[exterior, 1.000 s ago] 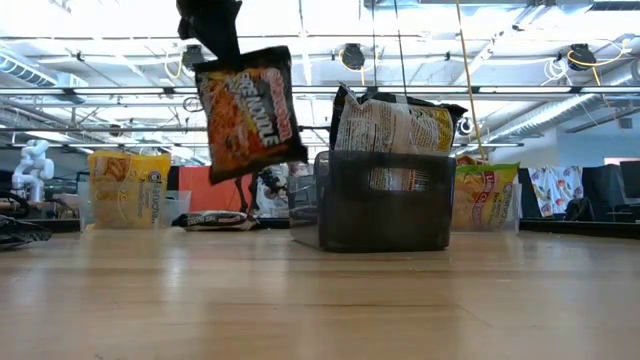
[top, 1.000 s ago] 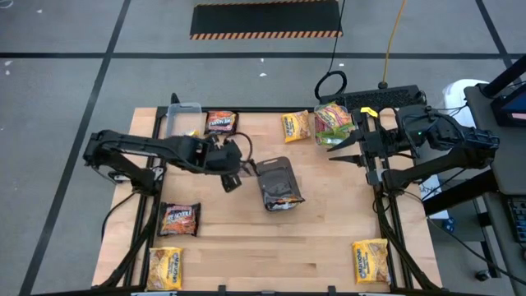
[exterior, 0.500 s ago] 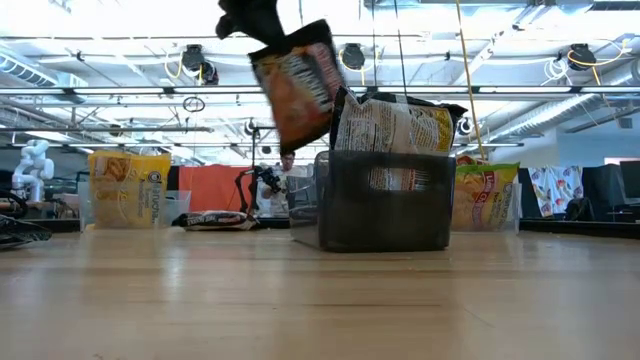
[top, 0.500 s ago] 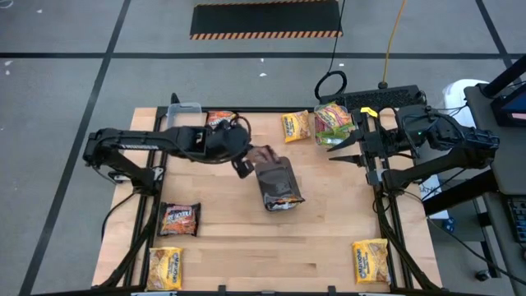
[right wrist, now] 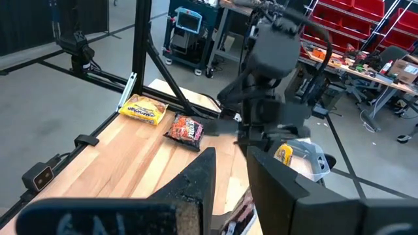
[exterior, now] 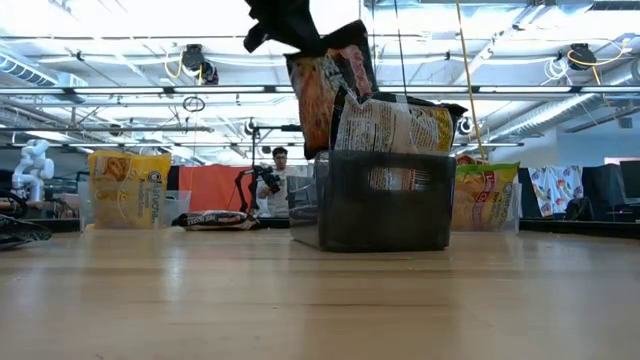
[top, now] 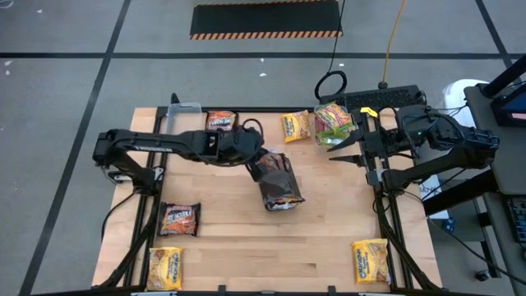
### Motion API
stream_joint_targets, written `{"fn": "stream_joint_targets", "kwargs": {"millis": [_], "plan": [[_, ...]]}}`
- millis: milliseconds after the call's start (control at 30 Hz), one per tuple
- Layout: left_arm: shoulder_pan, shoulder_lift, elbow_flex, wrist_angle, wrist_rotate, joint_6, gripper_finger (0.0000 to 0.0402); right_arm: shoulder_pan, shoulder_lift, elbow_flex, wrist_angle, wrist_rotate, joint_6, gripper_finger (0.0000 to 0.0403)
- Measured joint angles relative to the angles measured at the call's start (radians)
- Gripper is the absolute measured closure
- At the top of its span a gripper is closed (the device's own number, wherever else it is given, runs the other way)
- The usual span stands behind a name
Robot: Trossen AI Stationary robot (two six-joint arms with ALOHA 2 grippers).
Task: Sort Maruchan noodles
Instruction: Put the bottom black noodle pack into the black bin
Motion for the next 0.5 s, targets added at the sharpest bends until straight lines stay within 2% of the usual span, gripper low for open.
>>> {"fn": "stream_joint_targets", "kwargs": {"millis": [500], "plan": [[-0.089, 0.14, 0.0, 0.066, 0.078, -0.136, 0.0402, 0.0, 0.0, 0.0, 0.0, 0.0, 0.0, 0.0319]]}}
